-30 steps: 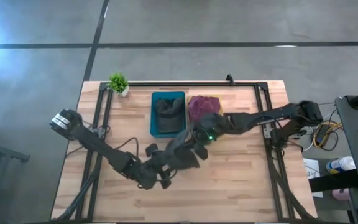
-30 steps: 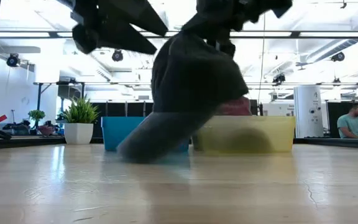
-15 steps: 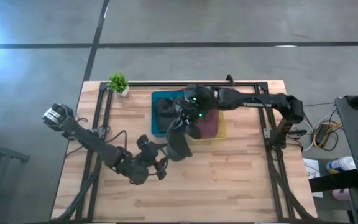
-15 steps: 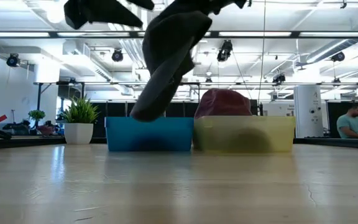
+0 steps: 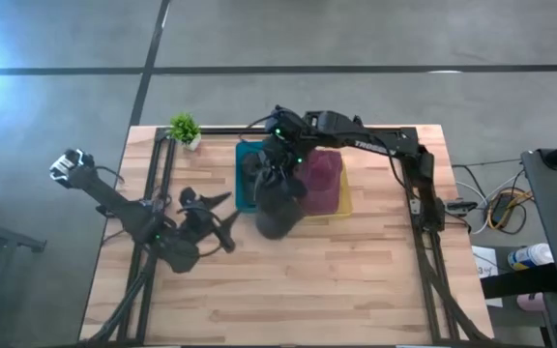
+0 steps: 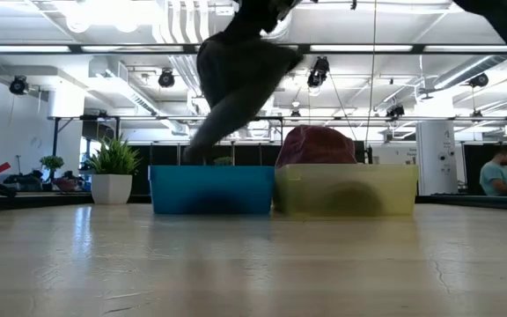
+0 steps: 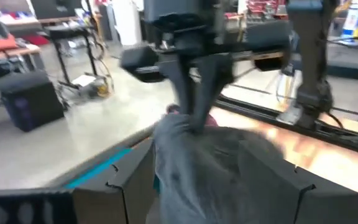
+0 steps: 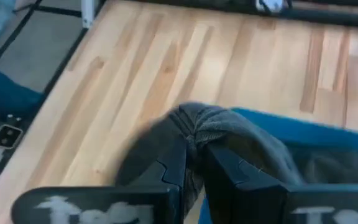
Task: Pick & Place hat
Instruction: Put the gray cap into the blue bin
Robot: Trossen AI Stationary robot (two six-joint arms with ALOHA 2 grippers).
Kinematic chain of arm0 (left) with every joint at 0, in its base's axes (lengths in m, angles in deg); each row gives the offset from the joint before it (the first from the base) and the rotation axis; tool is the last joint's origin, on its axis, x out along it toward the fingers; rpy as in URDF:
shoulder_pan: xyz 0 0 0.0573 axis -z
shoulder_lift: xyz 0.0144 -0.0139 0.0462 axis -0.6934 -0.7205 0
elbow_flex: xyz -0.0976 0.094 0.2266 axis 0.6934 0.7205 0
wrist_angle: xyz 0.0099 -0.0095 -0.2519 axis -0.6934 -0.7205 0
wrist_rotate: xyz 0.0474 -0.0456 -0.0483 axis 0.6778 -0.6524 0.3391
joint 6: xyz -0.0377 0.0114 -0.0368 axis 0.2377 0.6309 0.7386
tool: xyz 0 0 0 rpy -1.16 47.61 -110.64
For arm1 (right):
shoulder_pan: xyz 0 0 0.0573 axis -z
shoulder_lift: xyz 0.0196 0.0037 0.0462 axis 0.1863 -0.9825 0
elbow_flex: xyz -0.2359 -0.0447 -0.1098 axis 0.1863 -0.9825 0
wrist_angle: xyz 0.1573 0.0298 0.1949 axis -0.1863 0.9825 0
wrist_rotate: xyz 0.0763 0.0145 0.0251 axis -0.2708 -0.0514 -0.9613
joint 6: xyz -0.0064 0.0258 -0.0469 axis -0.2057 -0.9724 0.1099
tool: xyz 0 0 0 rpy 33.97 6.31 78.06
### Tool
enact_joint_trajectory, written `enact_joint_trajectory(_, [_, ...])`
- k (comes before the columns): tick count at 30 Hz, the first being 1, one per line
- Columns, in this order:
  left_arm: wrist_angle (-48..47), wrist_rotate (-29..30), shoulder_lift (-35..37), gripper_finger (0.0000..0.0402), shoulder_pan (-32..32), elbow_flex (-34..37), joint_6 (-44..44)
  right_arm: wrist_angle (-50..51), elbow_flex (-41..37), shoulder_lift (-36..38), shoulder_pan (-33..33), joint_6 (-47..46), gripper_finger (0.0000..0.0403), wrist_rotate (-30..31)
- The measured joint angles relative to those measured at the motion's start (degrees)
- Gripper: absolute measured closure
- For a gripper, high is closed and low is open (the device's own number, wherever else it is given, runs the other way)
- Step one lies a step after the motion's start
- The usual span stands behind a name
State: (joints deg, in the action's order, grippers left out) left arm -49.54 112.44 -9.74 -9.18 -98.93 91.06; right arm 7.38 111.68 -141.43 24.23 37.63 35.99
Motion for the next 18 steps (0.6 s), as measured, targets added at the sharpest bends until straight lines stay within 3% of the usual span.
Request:
enact_joint_trajectory(4, [-2.2, 3.4, 3.6, 0.0179, -0.2, 0.0, -3.5, 5.1, 7.2, -2.4, -0.1, 2.5, 0.0374, -2.6])
enact_joint_trajectory(7, [-4.2, 5.3, 6.0, 0.0179, -0.3, 0.1, -4.5, 7.5, 9.6, -3.8, -0.1, 4.8, 0.0374, -1.2])
enact_joint_trajectory(18, [-5.6, 5.7, 7.7, 0.0179, -1.0, 0.5, -5.4, 7.1, 9.3, -9.3, -0.1, 13.7, 0.0374, 19.7])
